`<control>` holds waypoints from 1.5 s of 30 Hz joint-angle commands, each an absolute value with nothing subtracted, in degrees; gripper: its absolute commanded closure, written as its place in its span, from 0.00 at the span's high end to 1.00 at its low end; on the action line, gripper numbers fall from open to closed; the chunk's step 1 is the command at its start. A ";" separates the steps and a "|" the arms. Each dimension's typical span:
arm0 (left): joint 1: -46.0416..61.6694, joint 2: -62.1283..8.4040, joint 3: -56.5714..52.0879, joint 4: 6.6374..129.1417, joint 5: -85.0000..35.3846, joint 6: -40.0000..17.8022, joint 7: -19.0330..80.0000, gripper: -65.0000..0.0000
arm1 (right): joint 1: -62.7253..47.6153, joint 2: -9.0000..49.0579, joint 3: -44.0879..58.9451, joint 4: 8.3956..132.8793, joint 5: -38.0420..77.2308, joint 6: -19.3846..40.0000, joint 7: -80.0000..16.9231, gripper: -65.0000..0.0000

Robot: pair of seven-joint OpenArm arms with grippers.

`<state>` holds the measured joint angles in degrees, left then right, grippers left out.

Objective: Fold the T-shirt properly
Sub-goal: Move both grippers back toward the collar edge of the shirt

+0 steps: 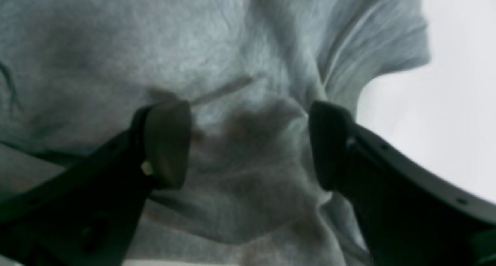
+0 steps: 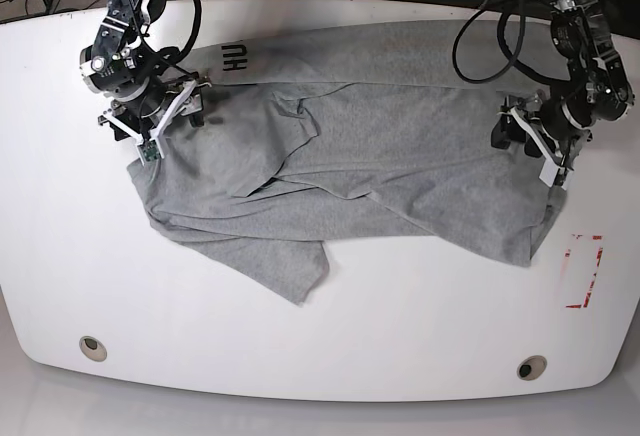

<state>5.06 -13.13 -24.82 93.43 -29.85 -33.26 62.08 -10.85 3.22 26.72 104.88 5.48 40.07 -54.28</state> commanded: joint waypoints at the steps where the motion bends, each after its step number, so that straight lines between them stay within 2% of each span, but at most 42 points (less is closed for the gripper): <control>1: 4.44 -13.85 -25.01 94.37 -30.64 -33.45 61.32 0.58 | -10.24 3.74 26.86 104.84 5.85 40.00 -53.23 0.60; 5: 4.44 -13.85 -25.01 94.37 -30.64 -33.45 61.32 0.58 | -10.24 3.74 26.77 103.78 6.20 40.00 -53.23 0.44; 16: 4.44 -13.85 -25.01 94.37 -30.55 -33.45 61.32 0.58 | -9.19 3.65 26.77 102.64 6.20 40.00 -53.05 0.21; 22: 4.44 -13.85 -25.01 94.29 -30.55 -33.45 61.32 0.58 | -7.43 3.74 26.86 102.29 5.76 40.00 -53.05 0.02; 34: 4.44 -13.85 -25.01 94.29 -30.55 -33.45 61.32 0.58 | -5.58 4.88 26.86 102.29 6.20 40.00 -53.49 0.01; 37: 4.35 -13.85 -25.01 94.29 -30.73 -33.45 61.32 0.58 | -5.67 4.70 26.95 105.98 5.67 40.00 -53.49 0.04; 39: 4.09 -13.85 -25.01 94.29 -30.73 -33.45 61.32 0.58 | -5.58 4.79 26.95 107.65 5.67 40.00 -53.76 0.14; 44: 3.47 -13.85 -25.01 94.64 -30.99 -33.45 61.32 0.58 | -2.77 4.70 26.95 108.18 5.67 40.00 -54.73 0.60; 45: 3.21 -13.85 -25.01 94.64 -30.99 -33.45 61.32 0.58 | -2.33 4.79 26.95 108.18 5.67 40.00 -54.73 0.64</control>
<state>4.49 -13.06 -24.80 93.38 -30.04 -33.26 62.08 -4.05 4.27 26.83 107.46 5.10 40.03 -55.68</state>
